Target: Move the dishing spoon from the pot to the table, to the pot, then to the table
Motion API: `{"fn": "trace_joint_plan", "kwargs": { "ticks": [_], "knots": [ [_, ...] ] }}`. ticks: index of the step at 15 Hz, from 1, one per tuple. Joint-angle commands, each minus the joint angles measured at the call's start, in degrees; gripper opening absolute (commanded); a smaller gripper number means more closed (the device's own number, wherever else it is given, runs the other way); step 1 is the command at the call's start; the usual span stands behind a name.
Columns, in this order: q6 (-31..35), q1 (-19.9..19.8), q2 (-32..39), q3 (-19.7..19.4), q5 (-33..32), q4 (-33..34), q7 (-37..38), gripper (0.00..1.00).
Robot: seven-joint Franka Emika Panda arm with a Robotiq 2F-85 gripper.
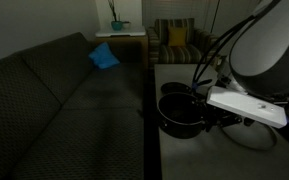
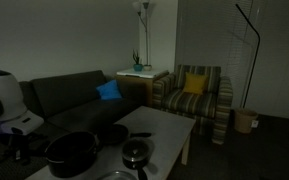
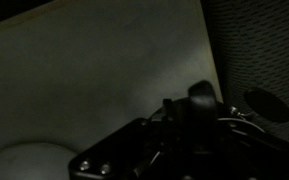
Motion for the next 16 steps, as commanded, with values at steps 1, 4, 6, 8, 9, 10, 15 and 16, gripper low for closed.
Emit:
{"fn": "trace_joint_plan", "kwargs": {
  "ticks": [1, 4, 6, 8, 9, 10, 15, 16],
  "knots": [
    [-3.5, -3.4, 2.2, 3.1, 1.3, 2.0, -2.9, 0.02],
    [-4.5, -2.5, 5.0, 2.5, 1.1, 4.7, -2.9, 0.02],
    [-4.9, -2.2, 7.5, 1.8, 1.0, 7.1, -2.9, 0.02],
    [-5.0, -2.4, 10.9, 1.3, 1.5, 9.8, -2.3, 0.02],
    [-4.9, -2.6, 13.0, 1.0, 2.0, 11.2, -1.9, 0.02],
    [-4.7, -2.7, 14.9, 0.8, 2.3, 12.7, -1.6, 0.02],
    [-6.2, -2.5, 22.9, -0.8, 3.9, 19.5, -0.2, 0.02],
    [-6.3, -2.6, 24.4, -0.7, 3.9, 21.1, -0.4, 0.02]
  ]
}}
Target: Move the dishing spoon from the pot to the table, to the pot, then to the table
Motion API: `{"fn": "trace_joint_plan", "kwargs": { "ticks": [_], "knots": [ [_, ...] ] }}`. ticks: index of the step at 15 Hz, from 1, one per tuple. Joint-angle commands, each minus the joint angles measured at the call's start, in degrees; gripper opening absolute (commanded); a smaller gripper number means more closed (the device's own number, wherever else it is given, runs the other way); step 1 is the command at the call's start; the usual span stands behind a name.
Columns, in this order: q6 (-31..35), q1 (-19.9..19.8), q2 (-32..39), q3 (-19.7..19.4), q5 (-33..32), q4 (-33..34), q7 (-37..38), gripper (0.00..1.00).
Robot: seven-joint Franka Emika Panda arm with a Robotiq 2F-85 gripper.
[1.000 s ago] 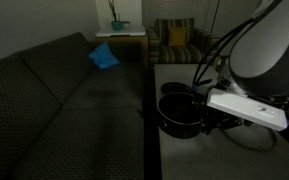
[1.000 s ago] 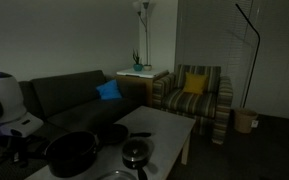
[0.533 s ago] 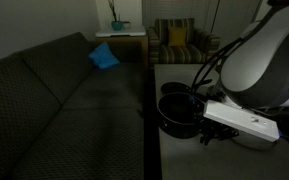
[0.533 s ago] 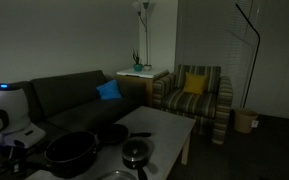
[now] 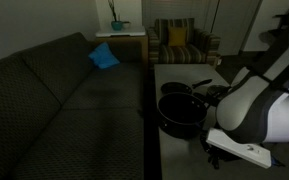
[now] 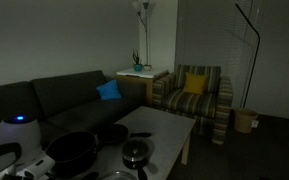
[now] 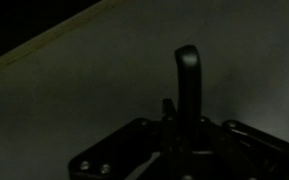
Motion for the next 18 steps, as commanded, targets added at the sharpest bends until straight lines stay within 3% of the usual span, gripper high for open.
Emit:
{"fn": "trace_joint_plan", "kwargs": {
  "ticks": [1, 11, 12, 13, 18],
  "knots": [
    [-2.6, -0.5, 4.5, 0.1, 1.0, 5.8, 0.0, 0.02],
    [-5.8, -0.5, 6.7, 0.0, 0.6, 11.8, 0.0, 0.02],
    [-6.0, -0.5, 6.8, -0.1, 0.6, 12.2, 0.0, 0.35],
    [-6.1, -0.6, 6.7, -0.1, 0.6, 12.1, 0.1, 0.36],
    [-6.3, -0.4, 4.2, -0.6, 0.6, 10.2, 0.1, 0.7]
  ]
}}
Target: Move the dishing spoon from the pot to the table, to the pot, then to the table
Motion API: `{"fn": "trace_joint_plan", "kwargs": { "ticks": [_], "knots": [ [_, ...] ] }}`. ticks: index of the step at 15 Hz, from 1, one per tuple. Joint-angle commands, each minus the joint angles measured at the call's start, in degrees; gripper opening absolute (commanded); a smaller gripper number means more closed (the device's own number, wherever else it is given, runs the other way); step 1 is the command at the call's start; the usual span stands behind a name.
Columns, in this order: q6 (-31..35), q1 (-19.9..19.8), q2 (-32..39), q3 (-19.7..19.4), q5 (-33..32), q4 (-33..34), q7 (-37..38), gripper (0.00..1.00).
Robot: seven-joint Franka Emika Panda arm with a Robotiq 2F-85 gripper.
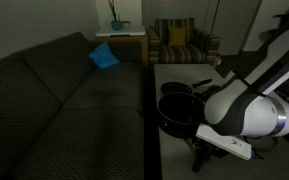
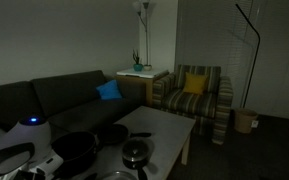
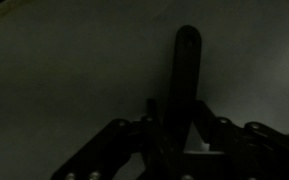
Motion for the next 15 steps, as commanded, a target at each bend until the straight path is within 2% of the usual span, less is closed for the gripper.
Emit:
{"fn": "trace_joint_plan", "kwargs": {
  "ticks": [1, 4, 15],
  "knots": [
    [-1.3, -0.4, -2.5, -0.4, 0.5, -1.8, -0.3, 0.76],
    [-0.6, -0.2, -4.8, -0.8, 0.5, -3.8, -0.4, 0.98],
    [-1.0, 2.4, -16.0, -3.0, -0.2, -12.9, 0.1, 1.0]
  ]
}}
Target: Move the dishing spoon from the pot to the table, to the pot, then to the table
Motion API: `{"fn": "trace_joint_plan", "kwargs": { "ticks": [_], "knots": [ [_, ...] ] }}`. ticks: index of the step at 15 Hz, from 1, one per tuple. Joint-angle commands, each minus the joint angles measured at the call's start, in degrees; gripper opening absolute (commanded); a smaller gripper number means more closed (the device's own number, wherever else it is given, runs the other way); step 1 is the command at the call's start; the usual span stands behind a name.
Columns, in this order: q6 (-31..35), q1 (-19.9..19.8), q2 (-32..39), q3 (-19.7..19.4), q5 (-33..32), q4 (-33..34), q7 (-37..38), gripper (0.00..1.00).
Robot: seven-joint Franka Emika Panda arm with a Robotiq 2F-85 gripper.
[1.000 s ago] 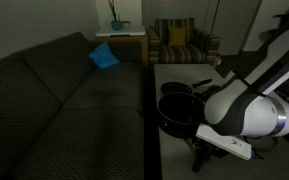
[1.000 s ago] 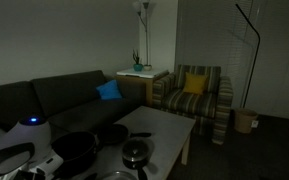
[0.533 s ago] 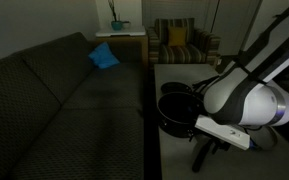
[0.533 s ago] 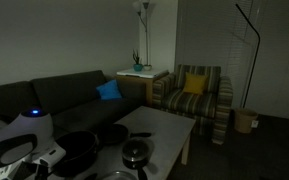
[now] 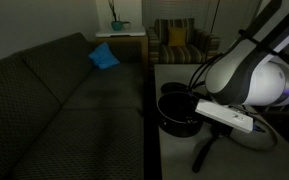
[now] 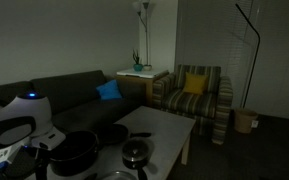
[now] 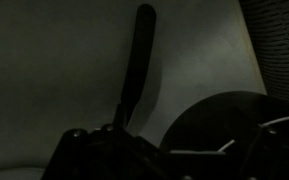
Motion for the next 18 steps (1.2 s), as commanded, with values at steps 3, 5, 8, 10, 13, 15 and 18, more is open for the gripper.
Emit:
{"fn": "trace_joint_plan", "kwargs": {
  "ticks": [3, 5, 8, 10, 13, 15, 18],
  "knots": [
    [-1.2, 2.6, -7.6, -2.6, -0.4, -7.6, 0.3, 1.0],
    [-1.2, 3.4, -9.2, -3.3, -0.6, -9.0, 0.4, 1.0],
    [-1.5, 4.6, -11.5, -4.3, -1.1, -11.1, 0.5, 1.0],
    [-0.9, 5.4, -13.1, -5.0, -1.5, -12.6, 0.5, 1.0],
    [-0.3, 6.9, -15.4, -6.3, -2.0, -14.5, 0.7, 1.0],
    [-0.3, 7.7, -16.5, -7.0, -2.4, -15.4, 0.9, 1.0],
    [0.0, 6.4, -13.8, -5.6, -2.0, -12.0, 0.4, 1.0]
  ]
}}
